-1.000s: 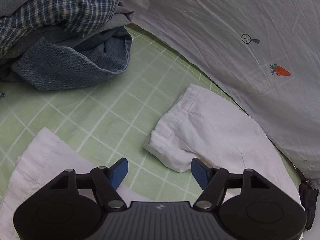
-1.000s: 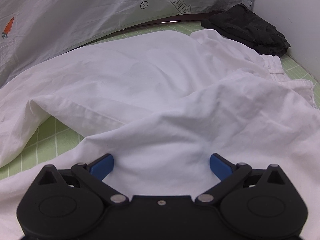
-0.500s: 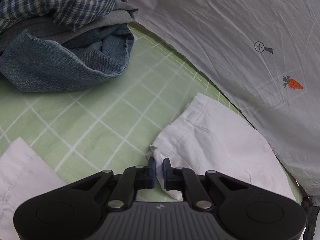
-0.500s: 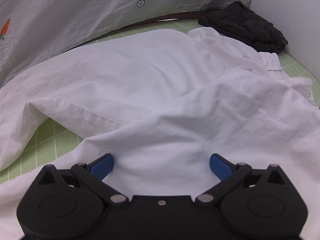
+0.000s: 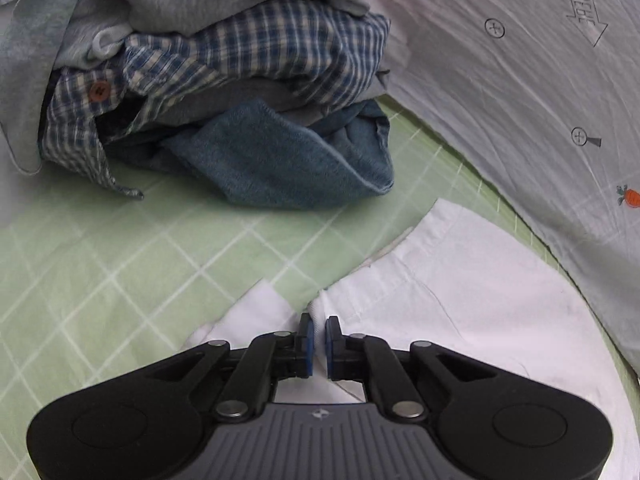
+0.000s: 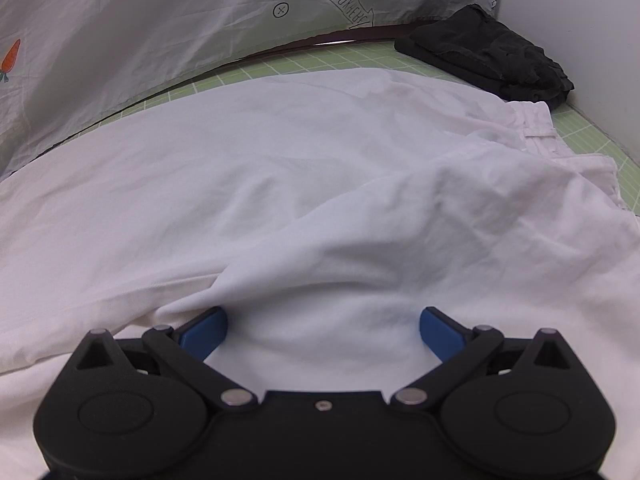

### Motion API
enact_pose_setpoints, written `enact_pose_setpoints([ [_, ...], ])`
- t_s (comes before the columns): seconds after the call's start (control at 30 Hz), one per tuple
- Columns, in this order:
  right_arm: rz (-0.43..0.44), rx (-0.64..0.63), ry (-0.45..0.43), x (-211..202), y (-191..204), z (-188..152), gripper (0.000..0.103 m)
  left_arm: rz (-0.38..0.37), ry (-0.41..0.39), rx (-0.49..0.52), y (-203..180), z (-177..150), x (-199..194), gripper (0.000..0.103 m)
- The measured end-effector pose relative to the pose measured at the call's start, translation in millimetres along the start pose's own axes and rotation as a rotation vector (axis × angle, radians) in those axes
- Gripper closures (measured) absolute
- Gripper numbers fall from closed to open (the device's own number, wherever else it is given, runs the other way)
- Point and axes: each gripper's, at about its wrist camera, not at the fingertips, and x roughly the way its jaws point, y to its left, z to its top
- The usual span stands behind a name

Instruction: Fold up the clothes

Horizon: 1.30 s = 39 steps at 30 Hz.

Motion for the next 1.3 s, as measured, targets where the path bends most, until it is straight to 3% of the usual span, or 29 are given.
enact_pose_setpoints([
  [0.1, 0.002, -0.002, -0.002, 0, -2, 0, 0.0, -0.025, -0.017, -0.004, 4, 1, -7, 0.091],
  [0.2, 0.001, -0.001, -0.006, -1, -2, -1, 0.0, -0.04, -0.057, 0.028, 3, 11, -15, 0.077],
  [0.27, -0.001, 0.005, 0.007, 0, -2, 2, 0.0, -0.048, -0.074, 0.052, 1, 19, -16, 0.058],
  [0.33, -0.005, 0.015, 0.037, 0, -1, 6, 0.0, -0.061, -0.07, 0.076, -5, 27, -10, 0.052],
  [0.47, -0.007, 0.03, 0.031, -15, 3, 25, 0.001, -0.117, -0.045, 0.129, -20, 35, -1, 0.049],
  [0.7, -0.058, 0.023, -0.133, -30, 13, 62, 0.0, -0.176, -0.056, 0.294, -76, 40, 28, 0.038],
  [0.8, -0.086, 0.051, -0.097, -9, 16, 68, 0.0, -0.205, -0.072, 0.319, -95, 44, 44, 0.031],
  [0.97, -0.112, 0.06, -0.043, 13, 20, 65, 0.0, -0.153, -0.087, 0.297, -116, 60, 82, 0.027],
  [1.2, -0.114, 0.073, -0.026, 17, 20, 64, 0.0, -0.188, -0.063, 0.304, -128, 59, 103, 0.03],
  [1.27, -0.115, 0.071, -0.025, 16, 20, 63, 0.0, -0.207, -0.072, 0.302, -128, 54, 97, 0.06],
  [1.3, -0.115, 0.07, -0.024, 17, 20, 62, 0.0, -0.216, -0.076, 0.301, -129, 52, 94, 0.07],
])
